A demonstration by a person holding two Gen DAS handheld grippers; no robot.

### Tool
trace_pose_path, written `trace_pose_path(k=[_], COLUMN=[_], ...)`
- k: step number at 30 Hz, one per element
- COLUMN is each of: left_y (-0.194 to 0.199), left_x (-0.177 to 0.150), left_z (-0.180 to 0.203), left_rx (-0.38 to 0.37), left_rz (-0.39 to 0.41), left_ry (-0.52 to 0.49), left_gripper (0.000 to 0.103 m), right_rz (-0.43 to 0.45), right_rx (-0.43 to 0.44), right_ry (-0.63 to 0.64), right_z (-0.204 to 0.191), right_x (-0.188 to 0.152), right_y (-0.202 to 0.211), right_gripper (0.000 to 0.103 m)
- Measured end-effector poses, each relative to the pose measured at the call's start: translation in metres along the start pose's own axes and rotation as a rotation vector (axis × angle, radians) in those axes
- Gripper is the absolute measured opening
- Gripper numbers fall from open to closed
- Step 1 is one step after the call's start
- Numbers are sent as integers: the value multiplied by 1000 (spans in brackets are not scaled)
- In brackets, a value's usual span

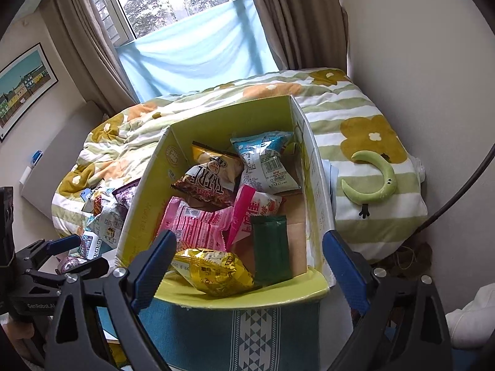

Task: Organize snacks
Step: 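Withdraw both tools from the box back over the table snacks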

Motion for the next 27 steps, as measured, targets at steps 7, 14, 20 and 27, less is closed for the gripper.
trace_pose_path(k=[7, 14, 20, 27], left_y=[43, 73, 84, 81], left_x=[-15, -37, -55, -74], left_z=[-32, -92, -144, -205], left_rx=[77, 183, 239, 261], left_rz=[64, 88, 93, 51], left_ry=[62, 160, 212, 198], left_gripper=[100, 100, 100, 100], right_rz=[49, 78, 82, 18], right_rx=[6, 86, 141, 147], right_ry=[93, 192, 254, 265], right_z=[-35, -87, -132, -177], right_x=[9, 10, 3, -12], right_y=[26, 29, 21, -5], right_gripper=[94, 94, 94, 94])
Point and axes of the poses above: each gripper's, at about its wrist camera, not at the fingertips, and y roughly against the way its jaws point, z to its right, x to its top, the point moved 7 cm from there along -y, roughly the way its jaws point, and after that the axes turned 7 degrees about x, right-handed, at the moved point
